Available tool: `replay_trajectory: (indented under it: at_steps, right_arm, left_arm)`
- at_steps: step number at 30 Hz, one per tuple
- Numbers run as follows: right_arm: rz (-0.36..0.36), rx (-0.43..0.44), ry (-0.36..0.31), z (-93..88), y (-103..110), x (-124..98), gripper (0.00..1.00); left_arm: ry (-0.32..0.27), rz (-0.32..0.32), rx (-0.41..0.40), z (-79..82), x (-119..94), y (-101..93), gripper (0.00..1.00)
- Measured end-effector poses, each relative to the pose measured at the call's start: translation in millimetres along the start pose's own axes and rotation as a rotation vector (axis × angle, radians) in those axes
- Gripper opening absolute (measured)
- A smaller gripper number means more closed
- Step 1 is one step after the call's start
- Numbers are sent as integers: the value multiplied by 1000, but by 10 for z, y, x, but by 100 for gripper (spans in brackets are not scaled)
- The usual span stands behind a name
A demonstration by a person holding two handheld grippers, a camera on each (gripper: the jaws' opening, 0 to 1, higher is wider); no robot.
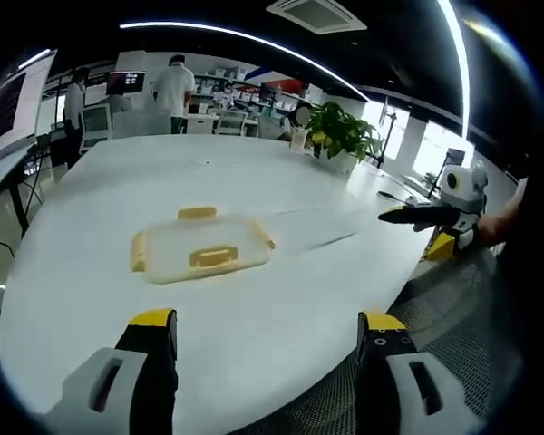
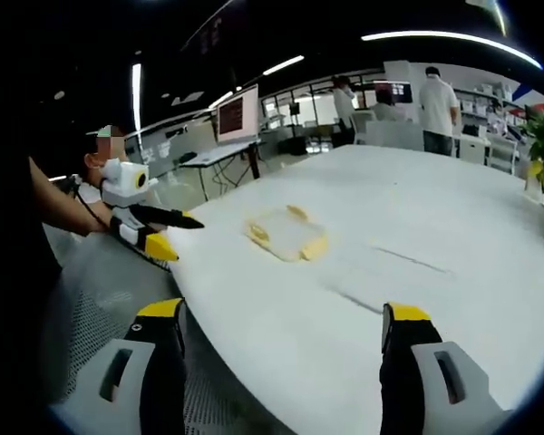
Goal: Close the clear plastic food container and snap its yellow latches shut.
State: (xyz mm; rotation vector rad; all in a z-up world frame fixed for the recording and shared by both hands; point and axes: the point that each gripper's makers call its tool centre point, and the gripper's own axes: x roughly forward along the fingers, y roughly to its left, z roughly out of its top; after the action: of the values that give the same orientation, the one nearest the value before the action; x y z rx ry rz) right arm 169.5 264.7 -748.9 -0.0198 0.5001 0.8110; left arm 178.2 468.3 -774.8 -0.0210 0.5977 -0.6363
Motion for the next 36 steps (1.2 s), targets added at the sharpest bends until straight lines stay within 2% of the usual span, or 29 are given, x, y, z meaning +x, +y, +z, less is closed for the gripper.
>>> replay_trajectory:
  at_steps: [5, 7, 11, 13, 15, 20, 25, 28, 31, 36]
  right_arm:
    - [-21, 14, -20, 40, -47, -17, 89]
    - [-5, 18, -36, 69, -16, -21, 89]
    - [12, 1, -43, 99, 36, -24, 89]
    - [6, -29, -59, 151, 44, -50, 88]
    - [19, -16, -63, 165, 62, -45, 88]
    - [33, -38, -50, 173, 106, -39, 87]
    - [38, -54, -28, 203, 144, -53, 82]
    - [45, -58, -59, 319, 192, -50, 82]
    - [44, -60, -57, 318, 185, -33, 81]
    - [52, -51, -60, 322, 177, -43, 80]
  left_arm:
    - [1, -10, 9, 27, 27, -9, 79]
    - [2, -14, -20, 24, 21, -10, 79]
    - [-7, -18, -19, 49, 15, -7, 78]
    - [-41, -12, -52, 113, -10, 10, 78]
    - [-40, -18, -74, 108, -10, 24, 78]
    - [-30, -27, -20, 132, -2, -29, 78]
    - [-43, -39, -61, 146, -11, 12, 76]
    - [-43, -47, -37, 151, -12, -30, 76]
    - [-57, -59, -41, 190, -27, -46, 72]
    - [-55, -16, -34, 201, -47, 156, 71]
